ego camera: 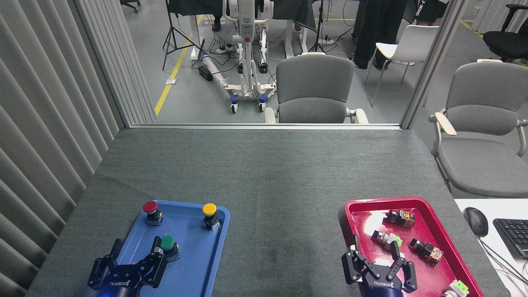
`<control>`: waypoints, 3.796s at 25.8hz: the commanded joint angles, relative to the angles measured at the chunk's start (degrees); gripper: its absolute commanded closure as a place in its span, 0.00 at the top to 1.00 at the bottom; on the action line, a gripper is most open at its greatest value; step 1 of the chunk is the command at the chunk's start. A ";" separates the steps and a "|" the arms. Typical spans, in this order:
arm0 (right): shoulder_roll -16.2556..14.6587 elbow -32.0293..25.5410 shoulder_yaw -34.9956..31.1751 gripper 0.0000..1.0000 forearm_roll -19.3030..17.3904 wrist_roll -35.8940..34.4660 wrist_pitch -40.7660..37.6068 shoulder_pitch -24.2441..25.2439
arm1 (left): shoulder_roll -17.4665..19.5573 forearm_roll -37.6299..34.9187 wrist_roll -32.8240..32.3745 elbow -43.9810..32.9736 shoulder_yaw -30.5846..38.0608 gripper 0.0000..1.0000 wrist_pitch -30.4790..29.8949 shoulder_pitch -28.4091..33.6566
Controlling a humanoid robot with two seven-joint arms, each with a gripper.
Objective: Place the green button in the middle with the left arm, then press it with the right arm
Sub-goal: 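Lower the left gripper over the green button on the blue tray, then close the left gripper on the green button, then carry the green button off the tray to the table middle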
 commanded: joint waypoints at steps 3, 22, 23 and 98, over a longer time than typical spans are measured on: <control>0.09 -0.17 0.21 1.00 0.00 0.07 -4.75 0.72 | 2.87 -1.29 0.40 -1.82 -0.49 1.00 2.01 0.02; -0.09 -0.35 -0.93 1.00 -1.05 1.13 -3.44 2.83 | 2.26 0.56 0.84 -1.20 -2.16 1.00 0.52 0.02; -0.09 -0.52 -0.93 1.00 0.97 1.13 -3.08 2.83 | 2.17 0.47 0.84 -1.03 -2.17 1.00 0.43 0.02; -0.35 -2.02 1.36 1.00 11.16 1.30 -1.33 2.13 | -0.29 -7.35 6.46 30.88 -8.14 0.00 -0.01 -13.43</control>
